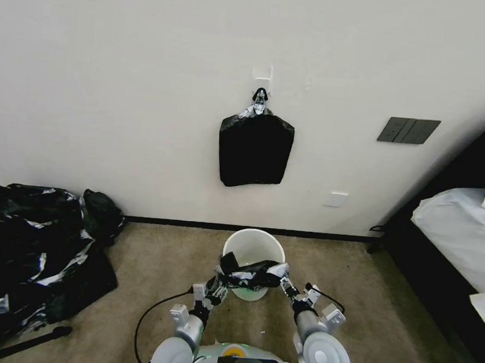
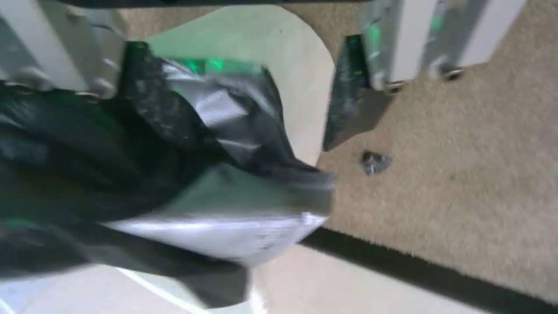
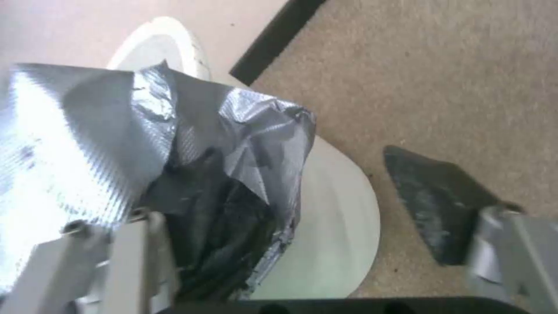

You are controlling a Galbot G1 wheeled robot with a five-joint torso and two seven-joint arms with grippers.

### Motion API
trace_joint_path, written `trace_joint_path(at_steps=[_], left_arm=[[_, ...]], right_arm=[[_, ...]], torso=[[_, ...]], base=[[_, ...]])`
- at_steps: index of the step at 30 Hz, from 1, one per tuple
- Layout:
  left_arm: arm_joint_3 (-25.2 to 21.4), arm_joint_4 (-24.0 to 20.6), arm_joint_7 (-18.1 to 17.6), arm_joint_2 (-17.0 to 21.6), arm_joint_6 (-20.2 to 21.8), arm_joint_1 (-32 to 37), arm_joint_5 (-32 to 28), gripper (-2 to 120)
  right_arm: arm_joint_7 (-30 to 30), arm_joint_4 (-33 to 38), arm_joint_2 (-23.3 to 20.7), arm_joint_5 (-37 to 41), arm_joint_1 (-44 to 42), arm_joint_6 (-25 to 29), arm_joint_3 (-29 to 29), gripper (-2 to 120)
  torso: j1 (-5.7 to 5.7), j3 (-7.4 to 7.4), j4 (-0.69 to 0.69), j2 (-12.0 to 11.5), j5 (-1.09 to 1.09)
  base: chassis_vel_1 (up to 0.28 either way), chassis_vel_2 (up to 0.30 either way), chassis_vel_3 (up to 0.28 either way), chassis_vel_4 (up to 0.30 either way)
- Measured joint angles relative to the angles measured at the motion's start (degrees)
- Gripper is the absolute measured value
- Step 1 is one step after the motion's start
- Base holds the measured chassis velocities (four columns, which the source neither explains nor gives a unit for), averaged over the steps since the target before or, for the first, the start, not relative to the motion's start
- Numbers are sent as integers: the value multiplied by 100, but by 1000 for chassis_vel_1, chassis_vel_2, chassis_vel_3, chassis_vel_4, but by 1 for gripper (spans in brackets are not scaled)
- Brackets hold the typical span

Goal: Place a trash bag onto the trash bin.

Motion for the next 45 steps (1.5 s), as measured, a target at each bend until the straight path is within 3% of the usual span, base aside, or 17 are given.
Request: trace_joint_path(at_steps=[3, 5, 8, 18, 27, 31, 34, 35, 39, 40, 43, 45], left_arm=[[-92, -203, 39, 70, -44, 174, 196, 80], [-97, -213, 42, 74, -46, 184, 216, 80], [-160, -357, 91, 161, -132, 333, 517, 97], [-360, -633, 91, 253, -234, 560, 761, 100], [-597, -1459, 64, 332, -243, 640, 935, 100], [-692, -1758, -53, 371, -181, 482, 967, 100], [-1003, -2091, -65, 380, -69, 450, 1140, 100], [-1003, -2091, -65, 380, -69, 450, 1140, 100], [-1663, -2472, 90, 361, -47, 580, 1549, 100], [-1663, -2472, 90, 361, -47, 580, 1549, 100], [-2106, -2533, 224, 483, 35, 442, 1630, 100], [-2199, -2542, 284, 476, 42, 450, 1646, 100]], right_arm=[[0, 231, -78, -231, -187, 37, 0, 91], [0, 240, -85, -251, -198, 43, 0, 91], [-72, 368, -190, -743, -396, 164, 11, 100], [-206, 606, -307, -1354, -680, 409, 156, 100], [-836, 918, -429, -1866, -406, 577, 435, 100], [-1272, 749, -699, -1899, 357, 316, 570, 100], [-1916, 411, -1269, -1772, 1384, -79, 589, 100], [-1916, 411, -1269, -1772, 1384, -79, 589, 100], [-2933, 56, -1873, -1536, 2392, -902, 474, 100], [-2933, 56, -1873, -1536, 2392, -902, 474, 100], [-4255, -790, -2305, -1657, 3304, -1952, 169, 100], [-4604, -972, -2402, -1759, 3483, -2140, 79, 100]], torso=[[0, 0, 0, 0, 0], [0, 0, 0, 0, 0], [0, 0, 0, 0, 0], [0, 0, -1, 0, 0], [0, 0, -2, 0, 0], [0, 0, -3, 0, 1], [0, 1, 2, 0, 1], [0, 1, 2, 0, 1], [0, 0, 0, 0, 2], [0, 0, 0, 0, 2], [1, 1, -1, 0, 3], [1, 1, -4, 0, 3]], base=[[0, 0, 0, 0], [0, 0, 0, 0], [0, 0, 0, 0], [0, 0, 0, 0], [0, 0, 0, 0], [0, 0, 0, 0], [0, 0, 0, 0], [0, 0, 0, 0], [0, 0, 0, 0], [0, 0, 0, 0], [0, 0, 0, 0], [0, 0, 0, 0]])
